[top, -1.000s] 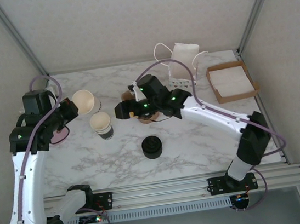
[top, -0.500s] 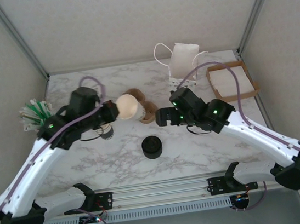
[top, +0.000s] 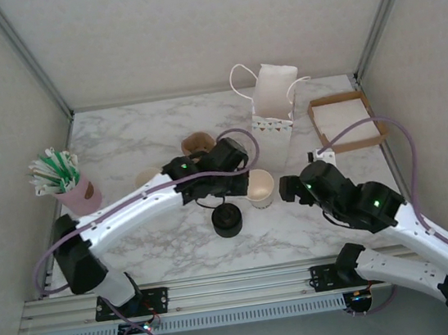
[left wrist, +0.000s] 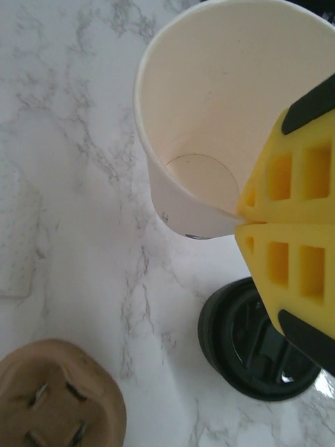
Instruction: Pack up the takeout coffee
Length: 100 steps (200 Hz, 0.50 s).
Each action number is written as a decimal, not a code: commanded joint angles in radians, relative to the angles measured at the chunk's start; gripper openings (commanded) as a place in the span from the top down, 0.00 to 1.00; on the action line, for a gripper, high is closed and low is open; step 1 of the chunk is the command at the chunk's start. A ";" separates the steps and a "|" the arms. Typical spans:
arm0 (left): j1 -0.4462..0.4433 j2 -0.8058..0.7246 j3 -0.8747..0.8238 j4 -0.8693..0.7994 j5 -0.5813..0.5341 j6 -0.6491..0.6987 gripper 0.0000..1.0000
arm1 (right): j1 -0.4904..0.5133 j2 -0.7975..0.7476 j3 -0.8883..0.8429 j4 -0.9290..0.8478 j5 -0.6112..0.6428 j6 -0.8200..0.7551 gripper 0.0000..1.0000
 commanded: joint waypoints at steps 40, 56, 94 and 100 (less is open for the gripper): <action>-0.020 0.148 0.034 0.050 -0.009 0.038 1.00 | -0.005 -0.061 -0.068 -0.007 0.042 0.027 0.01; -0.020 0.178 0.028 0.066 -0.003 0.039 1.00 | -0.004 -0.060 -0.068 -0.012 0.045 0.031 0.01; -0.020 0.216 0.004 0.111 0.021 0.029 1.00 | -0.006 -0.061 -0.076 -0.007 0.046 0.039 0.01; -0.020 0.217 0.000 0.114 0.020 0.029 0.97 | -0.005 -0.059 -0.075 -0.007 0.044 0.040 0.01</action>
